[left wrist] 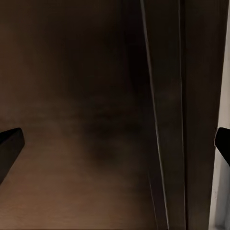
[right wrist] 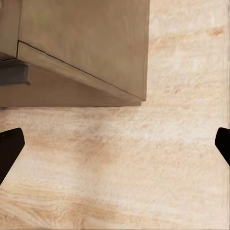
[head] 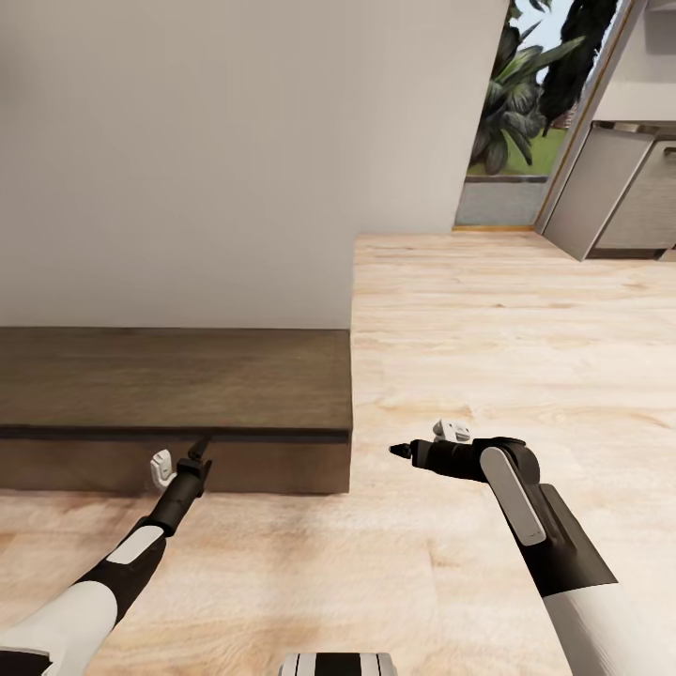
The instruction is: Place each of the two pumpkins and all three candles from the living room inside a cabinet in the living room (use any cabinet), then make sure every cabinet is closed, and position the cauldron so it is next to a table in the living room.
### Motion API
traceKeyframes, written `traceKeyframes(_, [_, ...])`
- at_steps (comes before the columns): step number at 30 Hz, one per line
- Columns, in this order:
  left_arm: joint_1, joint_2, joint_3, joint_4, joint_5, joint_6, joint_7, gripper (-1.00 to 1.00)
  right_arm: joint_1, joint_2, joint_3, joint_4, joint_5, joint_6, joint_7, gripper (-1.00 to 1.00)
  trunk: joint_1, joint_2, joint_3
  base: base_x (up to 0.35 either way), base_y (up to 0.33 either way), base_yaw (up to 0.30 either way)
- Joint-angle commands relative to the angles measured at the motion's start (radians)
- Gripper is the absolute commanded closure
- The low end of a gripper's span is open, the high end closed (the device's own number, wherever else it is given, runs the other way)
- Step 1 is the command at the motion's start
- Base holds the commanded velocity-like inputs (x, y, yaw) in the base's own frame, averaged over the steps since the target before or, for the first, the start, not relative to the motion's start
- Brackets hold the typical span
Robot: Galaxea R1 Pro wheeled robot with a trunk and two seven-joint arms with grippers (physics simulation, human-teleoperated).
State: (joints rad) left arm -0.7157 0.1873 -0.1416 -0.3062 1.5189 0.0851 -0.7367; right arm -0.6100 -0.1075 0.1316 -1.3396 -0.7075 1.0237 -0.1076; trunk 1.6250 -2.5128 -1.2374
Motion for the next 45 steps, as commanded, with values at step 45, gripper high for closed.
traceKeyframes(45, [0.001,0.024,0.013,-0.010,0.014,-0.039,-0.012,-1.00,-0.001,0.000,0.002,0.000,-0.010,0.001,-0.010,-1.00,0.005,-0.003,-0.043,0.021,-0.014,0.000])
